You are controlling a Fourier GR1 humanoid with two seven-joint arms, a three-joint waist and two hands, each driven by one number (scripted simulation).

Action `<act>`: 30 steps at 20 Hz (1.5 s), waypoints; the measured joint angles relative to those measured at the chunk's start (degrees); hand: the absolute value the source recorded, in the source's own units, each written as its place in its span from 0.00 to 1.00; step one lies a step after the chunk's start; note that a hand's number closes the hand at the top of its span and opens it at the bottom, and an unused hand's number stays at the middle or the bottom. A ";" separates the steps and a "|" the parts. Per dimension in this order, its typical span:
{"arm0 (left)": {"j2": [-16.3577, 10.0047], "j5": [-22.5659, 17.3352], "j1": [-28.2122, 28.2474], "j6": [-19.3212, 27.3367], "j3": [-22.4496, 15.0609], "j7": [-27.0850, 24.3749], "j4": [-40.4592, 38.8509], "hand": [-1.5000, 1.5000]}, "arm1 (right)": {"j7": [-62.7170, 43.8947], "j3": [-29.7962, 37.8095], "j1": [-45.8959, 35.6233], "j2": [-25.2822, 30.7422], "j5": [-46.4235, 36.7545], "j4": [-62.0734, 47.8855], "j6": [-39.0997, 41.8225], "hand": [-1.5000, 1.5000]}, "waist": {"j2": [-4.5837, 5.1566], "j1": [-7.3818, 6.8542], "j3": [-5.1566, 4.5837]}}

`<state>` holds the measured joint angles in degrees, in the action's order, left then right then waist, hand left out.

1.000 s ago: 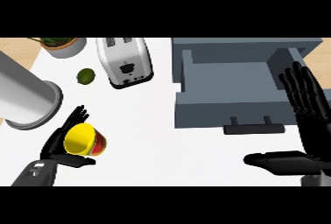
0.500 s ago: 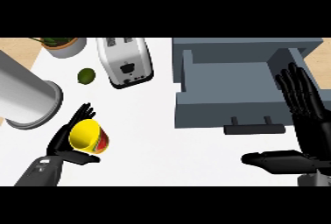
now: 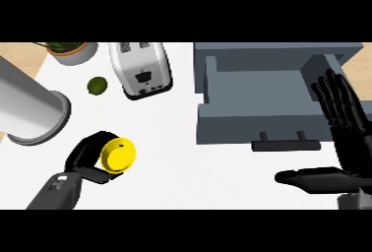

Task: Pick up the cup, place it into the drawer and close the drawer

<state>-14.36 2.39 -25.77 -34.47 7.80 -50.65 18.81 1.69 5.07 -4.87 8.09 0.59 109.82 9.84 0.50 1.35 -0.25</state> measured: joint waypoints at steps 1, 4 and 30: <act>0.31 -0.44 0.18 -0.47 -0.06 0.06 0.28 1.00 | 0.04 -0.12 0.33 -0.14 -0.05 0.20 -0.03 0.00 | -0.02 0.05 0.00; 1.09 -1.51 0.86 -1.49 -0.43 0.17 1.49 1.00 | -0.20 0.37 0.70 0.02 0.13 0.72 -0.13 0.00 | -0.10 -0.03 0.02; 7.19 -12.96 -5.78 16.88 6.43 1.21 21.32 1.00 | -0.56 2.89 1.16 0.87 0.72 0.79 -0.09 0.00 | -0.83 -1.58 0.30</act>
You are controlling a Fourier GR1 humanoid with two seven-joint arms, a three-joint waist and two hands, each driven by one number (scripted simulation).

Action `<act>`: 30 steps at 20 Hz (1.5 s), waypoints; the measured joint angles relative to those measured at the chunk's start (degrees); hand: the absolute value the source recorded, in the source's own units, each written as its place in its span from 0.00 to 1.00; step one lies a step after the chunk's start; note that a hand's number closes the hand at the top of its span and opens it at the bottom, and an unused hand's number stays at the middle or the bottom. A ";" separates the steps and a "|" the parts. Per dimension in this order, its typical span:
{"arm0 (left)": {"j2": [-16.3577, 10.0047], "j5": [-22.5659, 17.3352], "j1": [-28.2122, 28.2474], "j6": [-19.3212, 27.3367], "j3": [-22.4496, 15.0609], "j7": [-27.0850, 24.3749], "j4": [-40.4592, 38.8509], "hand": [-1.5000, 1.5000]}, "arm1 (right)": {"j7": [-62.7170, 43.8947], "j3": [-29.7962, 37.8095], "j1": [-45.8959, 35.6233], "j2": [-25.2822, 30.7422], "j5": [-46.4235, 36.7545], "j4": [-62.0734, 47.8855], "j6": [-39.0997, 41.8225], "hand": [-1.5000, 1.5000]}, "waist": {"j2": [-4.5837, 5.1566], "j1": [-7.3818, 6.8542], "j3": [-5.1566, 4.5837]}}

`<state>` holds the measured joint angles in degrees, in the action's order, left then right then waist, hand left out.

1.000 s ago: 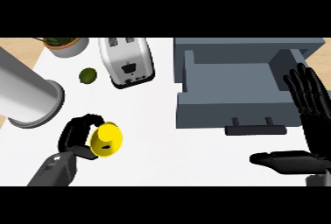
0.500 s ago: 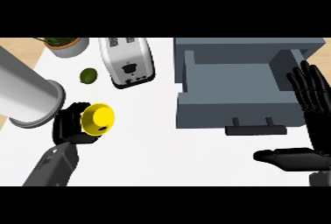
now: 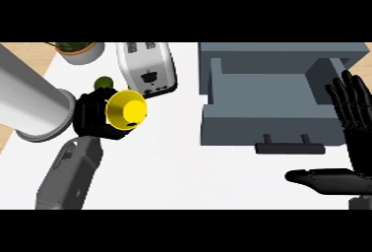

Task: Pick up the cup, place it into the drawer and close the drawer

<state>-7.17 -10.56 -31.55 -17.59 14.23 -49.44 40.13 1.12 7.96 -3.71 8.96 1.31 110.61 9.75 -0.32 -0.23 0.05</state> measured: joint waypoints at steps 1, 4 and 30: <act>0.62 -0.08 -0.57 0.93 -0.67 1.91 2.52 1.00 | 0.77 0.27 0.45 0.09 0.08 -0.58 0.28 0.00 | -0.07 -0.15 0.00; 2.60 0.29 -2.08 3.94 -2.82 6.65 8.84 1.00 | 0.60 0.09 0.70 -0.03 -0.23 -0.50 0.26 0.00 | -0.04 -0.15 0.01; 7.15 -7.89 -35.30 31.45 -20.61 31.39 0.76 1.00 | 0.88 2.90 -0.99 1.91 2.45 -1.78 2.88 0.00 | 0.61 2.06 -0.03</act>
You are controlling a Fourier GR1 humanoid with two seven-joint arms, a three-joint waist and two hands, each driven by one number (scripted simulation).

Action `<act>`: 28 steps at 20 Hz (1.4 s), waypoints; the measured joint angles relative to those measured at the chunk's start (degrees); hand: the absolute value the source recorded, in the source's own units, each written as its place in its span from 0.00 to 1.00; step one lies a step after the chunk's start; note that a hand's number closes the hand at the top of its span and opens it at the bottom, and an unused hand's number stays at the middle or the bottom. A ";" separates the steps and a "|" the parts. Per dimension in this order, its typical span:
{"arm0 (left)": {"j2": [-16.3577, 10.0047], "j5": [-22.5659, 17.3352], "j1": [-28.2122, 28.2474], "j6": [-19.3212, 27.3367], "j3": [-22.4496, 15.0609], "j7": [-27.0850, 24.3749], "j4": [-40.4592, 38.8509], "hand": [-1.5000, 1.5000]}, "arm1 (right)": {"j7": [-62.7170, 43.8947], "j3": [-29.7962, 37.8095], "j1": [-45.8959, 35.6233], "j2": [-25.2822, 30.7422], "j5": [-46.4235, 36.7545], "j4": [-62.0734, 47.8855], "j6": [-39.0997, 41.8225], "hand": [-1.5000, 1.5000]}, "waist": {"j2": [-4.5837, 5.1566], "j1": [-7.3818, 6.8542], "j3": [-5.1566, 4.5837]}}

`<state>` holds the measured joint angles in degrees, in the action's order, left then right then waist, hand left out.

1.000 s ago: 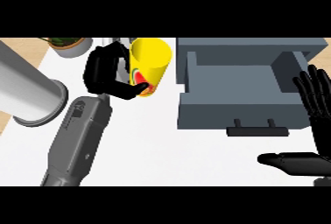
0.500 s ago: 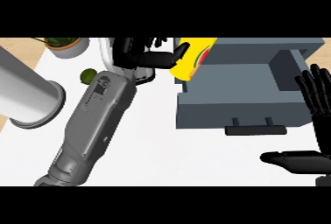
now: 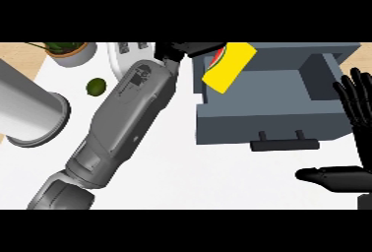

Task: Pick up the cup, place it into the drawer and close the drawer

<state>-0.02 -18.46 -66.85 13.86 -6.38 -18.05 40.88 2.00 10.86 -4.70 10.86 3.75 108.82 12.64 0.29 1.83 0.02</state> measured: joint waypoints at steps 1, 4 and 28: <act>0.01 -0.99 -0.80 0.34 -0.65 -0.15 -1.40 1.00 | 0.11 -0.18 -0.24 -0.12 -0.26 -0.14 -0.13 0.00 | 0.02 0.05 0.01; 0.01 -3.62 -2.78 2.15 -3.56 -0.82 -5.39 1.00 | 0.53 -0.28 0.13 -0.10 -0.32 -0.19 0.25 0.00 | 0.11 0.50 0.01; 0.02 -13.74 -5.28 12.45 -31.23 3.58 -15.76 0.00 | 1.37 -0.32 -3.22 0.48 0.58 -2.78 1.74 0.00 | 0.78 3.33 0.07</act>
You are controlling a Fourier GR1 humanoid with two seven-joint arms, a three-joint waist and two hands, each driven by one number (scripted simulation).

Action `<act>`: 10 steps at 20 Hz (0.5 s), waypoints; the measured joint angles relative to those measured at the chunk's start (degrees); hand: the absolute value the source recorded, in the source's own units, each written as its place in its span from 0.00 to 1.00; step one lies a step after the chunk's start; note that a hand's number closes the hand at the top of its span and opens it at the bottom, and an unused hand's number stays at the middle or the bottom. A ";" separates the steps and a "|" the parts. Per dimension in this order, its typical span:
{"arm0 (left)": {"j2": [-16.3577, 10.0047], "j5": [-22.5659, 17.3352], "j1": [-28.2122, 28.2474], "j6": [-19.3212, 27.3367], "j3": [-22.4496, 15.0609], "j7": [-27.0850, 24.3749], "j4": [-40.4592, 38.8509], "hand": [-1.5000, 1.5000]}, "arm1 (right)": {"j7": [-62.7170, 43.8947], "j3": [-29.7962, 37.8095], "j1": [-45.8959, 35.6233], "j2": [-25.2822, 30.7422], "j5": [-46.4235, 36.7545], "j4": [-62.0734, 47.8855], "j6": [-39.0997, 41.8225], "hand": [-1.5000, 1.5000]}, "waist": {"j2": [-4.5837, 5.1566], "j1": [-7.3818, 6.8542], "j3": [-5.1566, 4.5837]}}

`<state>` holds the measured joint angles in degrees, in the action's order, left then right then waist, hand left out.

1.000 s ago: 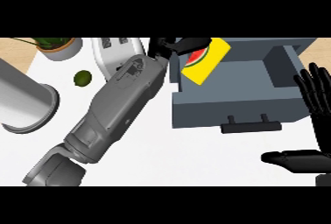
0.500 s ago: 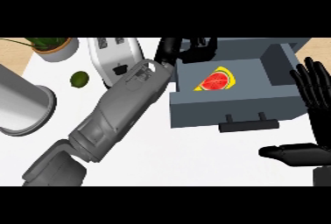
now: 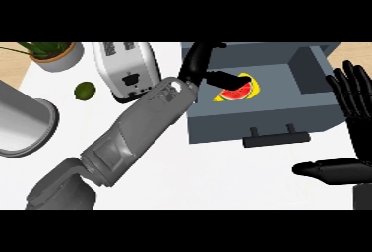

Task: Pick up the cup, place it into the drawer and close the drawer

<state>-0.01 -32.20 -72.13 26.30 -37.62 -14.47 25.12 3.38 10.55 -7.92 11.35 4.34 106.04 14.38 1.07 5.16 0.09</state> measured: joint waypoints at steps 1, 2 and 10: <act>0.01 -0.48 0.18 0.80 -0.52 -0.25 0.57 0.00 | -0.16 0.11 -0.33 0.17 0.30 -0.14 0.19 0.00 | -0.01 -0.07 -0.01; 0.00 -0.92 0.60 1.58 -0.84 -1.20 1.09 0.00 | -0.01 0.33 -0.54 0.14 0.72 -0.22 0.28 0.00 | -0.01 -0.13 -0.02; 0.00 -5.23 0.37 3.73 0.58 -7.04 4.82 0.00 | -2.50 0.08 2.00 0.07 9.83 3.40 5.74 1.00 | -0.37 -0.91 -0.05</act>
<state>0.00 -37.43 -71.76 30.04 -37.04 -21.51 29.94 0.88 10.62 -5.92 11.42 14.16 109.44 20.12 0.70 4.25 0.04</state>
